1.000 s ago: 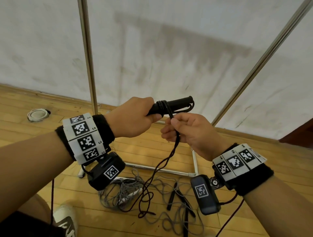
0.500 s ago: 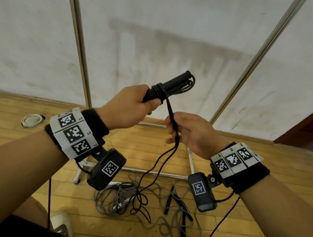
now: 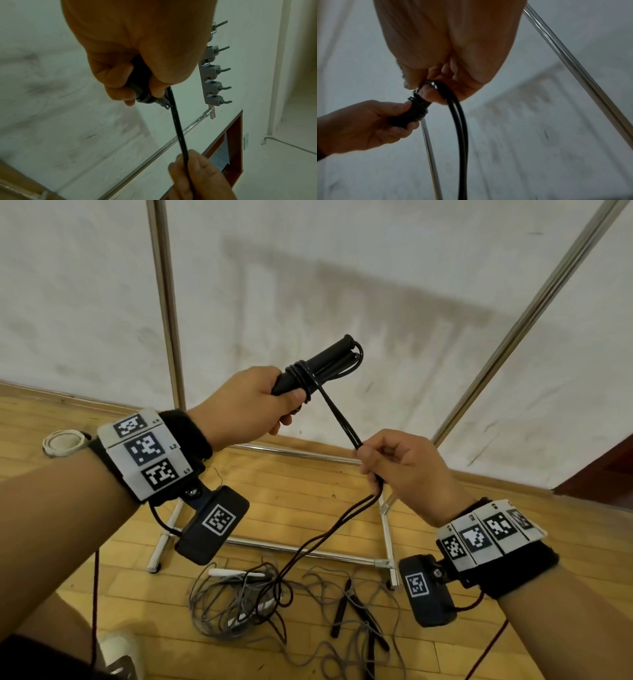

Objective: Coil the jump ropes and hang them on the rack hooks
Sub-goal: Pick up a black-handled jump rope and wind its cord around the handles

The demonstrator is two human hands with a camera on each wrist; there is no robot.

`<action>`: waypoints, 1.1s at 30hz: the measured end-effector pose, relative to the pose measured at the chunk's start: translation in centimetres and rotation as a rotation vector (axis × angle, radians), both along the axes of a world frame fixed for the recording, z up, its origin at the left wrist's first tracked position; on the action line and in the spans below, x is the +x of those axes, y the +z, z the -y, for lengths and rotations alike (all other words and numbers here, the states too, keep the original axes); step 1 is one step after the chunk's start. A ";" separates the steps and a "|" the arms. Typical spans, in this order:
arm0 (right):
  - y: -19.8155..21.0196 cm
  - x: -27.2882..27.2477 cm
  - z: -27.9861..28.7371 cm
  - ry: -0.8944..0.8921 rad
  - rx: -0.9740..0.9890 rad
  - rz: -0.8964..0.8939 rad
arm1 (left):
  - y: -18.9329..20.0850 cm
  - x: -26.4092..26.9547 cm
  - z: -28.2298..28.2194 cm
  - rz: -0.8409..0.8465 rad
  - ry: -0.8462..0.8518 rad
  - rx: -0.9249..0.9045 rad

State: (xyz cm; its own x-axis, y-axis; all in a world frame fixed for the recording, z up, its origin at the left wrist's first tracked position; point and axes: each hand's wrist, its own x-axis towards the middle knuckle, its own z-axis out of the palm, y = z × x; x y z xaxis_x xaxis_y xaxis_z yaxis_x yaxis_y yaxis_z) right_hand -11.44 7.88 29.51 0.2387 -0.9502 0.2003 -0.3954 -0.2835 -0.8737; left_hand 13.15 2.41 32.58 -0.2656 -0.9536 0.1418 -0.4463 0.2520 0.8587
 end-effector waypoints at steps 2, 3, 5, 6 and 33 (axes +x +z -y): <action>0.9 -0.2 -0.1 -0.023 -0.109 -0.067 | 0.0 0.0 0.0 -0.015 0.010 0.015; 1.2 -0.2 -0.2 -0.038 -0.149 -0.092 | 0.1 -0.1 0.0 -0.023 0.013 0.017; 1.1 0.0 -0.2 -0.044 -0.186 -0.140 | 0.3 -0.2 -0.1 -0.056 0.017 0.018; 1.0 0.1 -0.2 -0.022 -0.177 -0.157 | 0.4 -0.3 -0.2 -0.079 0.014 0.025; -2.0 -1.0 1.2 0.185 0.055 -0.627 | -2.5 -1.3 -4.4 0.373 -0.870 0.468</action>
State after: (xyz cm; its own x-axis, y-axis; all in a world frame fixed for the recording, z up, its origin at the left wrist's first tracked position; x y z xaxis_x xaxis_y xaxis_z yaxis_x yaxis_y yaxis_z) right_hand -12.45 6.72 27.54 0.4547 -0.8872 -0.0780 -0.7837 -0.3570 -0.5083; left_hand 11.85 6.82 30.11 -0.8352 -0.3519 -0.4226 -0.5267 0.2912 0.7986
